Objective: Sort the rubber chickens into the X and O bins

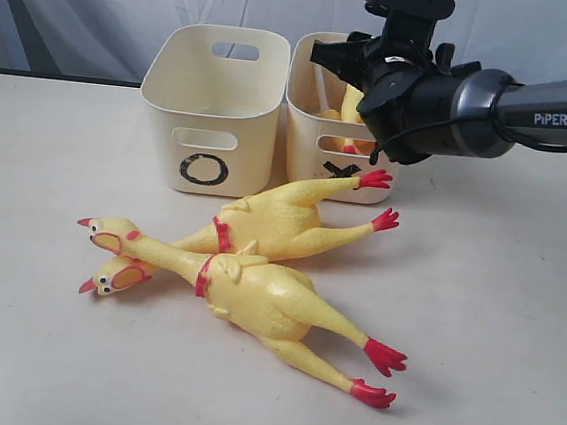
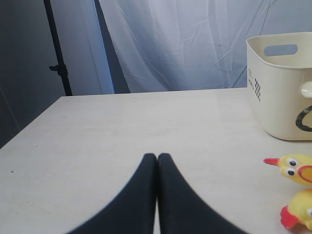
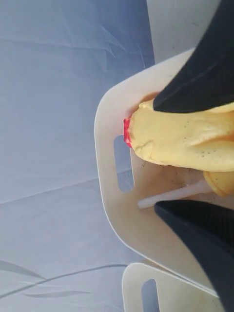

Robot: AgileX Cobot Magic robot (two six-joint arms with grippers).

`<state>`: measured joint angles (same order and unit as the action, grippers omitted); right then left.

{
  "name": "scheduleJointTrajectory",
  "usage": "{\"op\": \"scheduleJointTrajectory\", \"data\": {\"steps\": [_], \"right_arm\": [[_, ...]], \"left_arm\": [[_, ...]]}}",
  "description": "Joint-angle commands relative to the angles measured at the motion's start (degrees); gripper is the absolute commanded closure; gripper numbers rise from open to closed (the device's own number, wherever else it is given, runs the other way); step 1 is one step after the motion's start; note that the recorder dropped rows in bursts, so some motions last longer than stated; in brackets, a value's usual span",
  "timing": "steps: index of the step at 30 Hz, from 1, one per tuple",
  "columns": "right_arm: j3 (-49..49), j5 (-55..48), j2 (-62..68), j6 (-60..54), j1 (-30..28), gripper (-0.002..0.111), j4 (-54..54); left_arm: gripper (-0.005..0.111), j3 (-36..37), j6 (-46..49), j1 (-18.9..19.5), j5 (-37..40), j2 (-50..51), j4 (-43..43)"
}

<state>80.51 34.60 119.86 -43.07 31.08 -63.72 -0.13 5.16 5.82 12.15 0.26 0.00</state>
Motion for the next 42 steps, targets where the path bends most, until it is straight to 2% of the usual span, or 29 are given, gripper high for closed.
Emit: {"op": "scheduleJointTrajectory", "data": {"steps": [1, 10, 13, 16, 20, 29, 42], "right_arm": [[0.31, -1.34, -0.71, -0.55, -0.36, 0.056, 0.21], [0.31, -5.26, -4.56, -4.97, -0.36, 0.057, 0.46], [0.31, -9.17, -6.91, -7.84, -0.36, 0.061, 0.46], [0.31, -13.12, -9.48, -13.78, -0.36, 0.076, 0.19], [0.31, -20.64, -13.01, -19.57, -0.36, 0.109, 0.07], [-2.85, -30.34, -21.09, -24.71, -0.78, 0.109, 0.20], [-18.86, -51.90, -40.05, -25.92, -5.95, 0.109, 5.70]], "left_arm": [[0.107, 0.13, -0.01, -0.27, -0.43, -0.26, 0.00], [0.107, 0.13, -0.01, -0.27, -0.43, -0.26, 0.00], [0.107, 0.13, -0.01, -0.27, -0.43, -0.26, 0.00], [0.107, 0.13, -0.01, -0.27, -0.43, -0.26, 0.00], [0.107, 0.13, -0.01, -0.27, -0.43, -0.26, 0.00], [0.107, 0.13, -0.01, -0.27, -0.43, -0.26, 0.00], [0.107, 0.13, -0.01, -0.27, -0.43, -0.26, 0.00]]}}
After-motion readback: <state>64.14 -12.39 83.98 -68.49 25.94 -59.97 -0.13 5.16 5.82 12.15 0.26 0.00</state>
